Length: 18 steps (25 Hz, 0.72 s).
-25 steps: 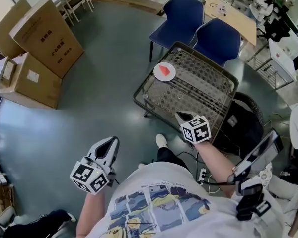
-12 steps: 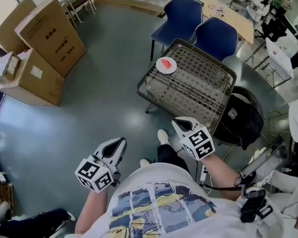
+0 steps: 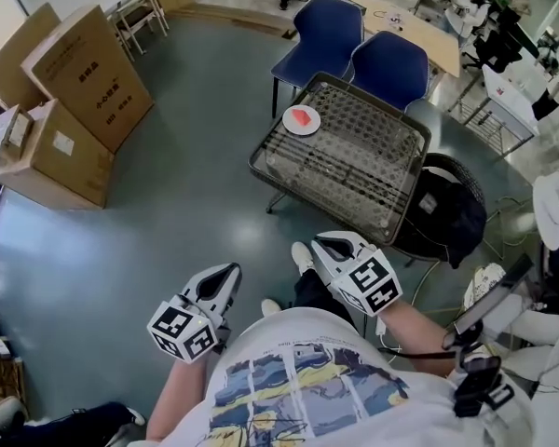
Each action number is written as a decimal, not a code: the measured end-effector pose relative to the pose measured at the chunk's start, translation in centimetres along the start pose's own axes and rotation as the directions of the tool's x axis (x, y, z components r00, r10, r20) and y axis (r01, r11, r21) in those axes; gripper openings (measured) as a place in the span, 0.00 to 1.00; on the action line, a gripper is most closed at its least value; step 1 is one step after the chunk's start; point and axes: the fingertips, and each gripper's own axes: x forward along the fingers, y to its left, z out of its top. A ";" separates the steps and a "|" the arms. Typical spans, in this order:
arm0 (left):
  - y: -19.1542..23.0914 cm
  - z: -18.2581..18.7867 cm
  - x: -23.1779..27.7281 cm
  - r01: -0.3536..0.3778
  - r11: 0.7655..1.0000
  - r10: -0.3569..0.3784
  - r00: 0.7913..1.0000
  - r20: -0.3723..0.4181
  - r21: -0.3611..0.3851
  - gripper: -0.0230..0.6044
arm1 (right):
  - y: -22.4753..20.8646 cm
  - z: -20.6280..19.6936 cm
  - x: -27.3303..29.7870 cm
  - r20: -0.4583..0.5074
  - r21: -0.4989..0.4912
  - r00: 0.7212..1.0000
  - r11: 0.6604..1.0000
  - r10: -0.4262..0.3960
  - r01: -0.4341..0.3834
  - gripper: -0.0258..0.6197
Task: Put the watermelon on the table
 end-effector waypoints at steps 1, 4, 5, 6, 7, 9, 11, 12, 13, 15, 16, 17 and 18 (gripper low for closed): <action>0.1 -0.1 -0.2 0.000 1.000 0.000 1.000 0.001 0.001 0.05 | 0.4 0.1 0.0 0.002 -0.005 1.000 1.000 0.006 -0.006 0.06; 0.1 -0.6 -0.3 -0.005 1.000 0.005 1.000 0.002 -0.002 0.05 | 1.2 0.1 0.0 0.006 -0.021 1.000 1.000 0.021 -0.021 0.06; 0.1 -0.7 -0.4 -0.006 1.000 0.006 1.000 0.000 -0.001 0.05 | 1.3 0.1 0.0 0.006 -0.026 1.000 0.999 0.025 -0.025 0.06; 0.0 -0.8 -0.4 -0.007 1.000 0.007 1.000 -0.002 0.001 0.05 | 1.5 0.2 -0.1 0.006 -0.030 1.000 0.999 0.029 -0.028 0.06; 0.0 -0.9 -0.5 -0.008 1.000 0.008 1.000 -0.004 0.004 0.05 | 1.7 0.2 -0.1 0.007 -0.033 0.999 0.999 0.031 -0.031 0.06; 0.1 -0.9 -0.8 -0.014 1.000 0.014 1.000 -0.004 0.002 0.05 | 2.0 0.4 0.1 0.009 -0.038 0.999 0.999 0.038 -0.038 0.06; 0.3 -1.2 -1.0 -0.023 1.000 0.023 1.000 -0.002 -0.011 0.05 | 2.2 0.7 0.3 0.009 -0.044 0.999 0.998 0.047 -0.046 0.06; 0.4 -1.3 -1.1 -0.025 1.000 0.025 1.000 -0.002 -0.017 0.05 | 2.4 0.7 0.3 0.007 -0.047 0.999 0.998 0.051 -0.050 0.06; 0.4 -1.4 -1.1 -0.027 0.999 0.027 1.000 -0.003 -0.020 0.05 | 2.4 0.7 0.4 0.004 -0.050 0.999 0.997 0.054 -0.054 0.06; 0.4 -1.4 -1.2 -0.029 0.999 0.029 1.000 -0.002 -0.022 0.05 | 2.7 0.7 0.4 -0.004 -0.055 0.998 0.996 0.066 -0.066 0.06; 0.3 -1.4 -1.2 -0.030 0.999 0.030 1.000 -0.001 -0.023 0.05 | 2.8 0.7 0.5 -0.010 -0.057 0.997 0.996 0.072 -0.072 0.06; 0.4 -1.3 -1.1 -0.029 0.999 0.029 1.000 0.000 -0.023 0.05 | 2.9 0.8 0.5 -0.014 -0.060 0.997 0.995 0.076 -0.076 0.06; 0.4 -1.3 -1.1 -0.028 0.999 0.028 1.000 0.000 -0.023 0.05 | 3.0 0.8 0.6 -0.017 -0.062 0.997 0.995 0.077 -0.078 0.06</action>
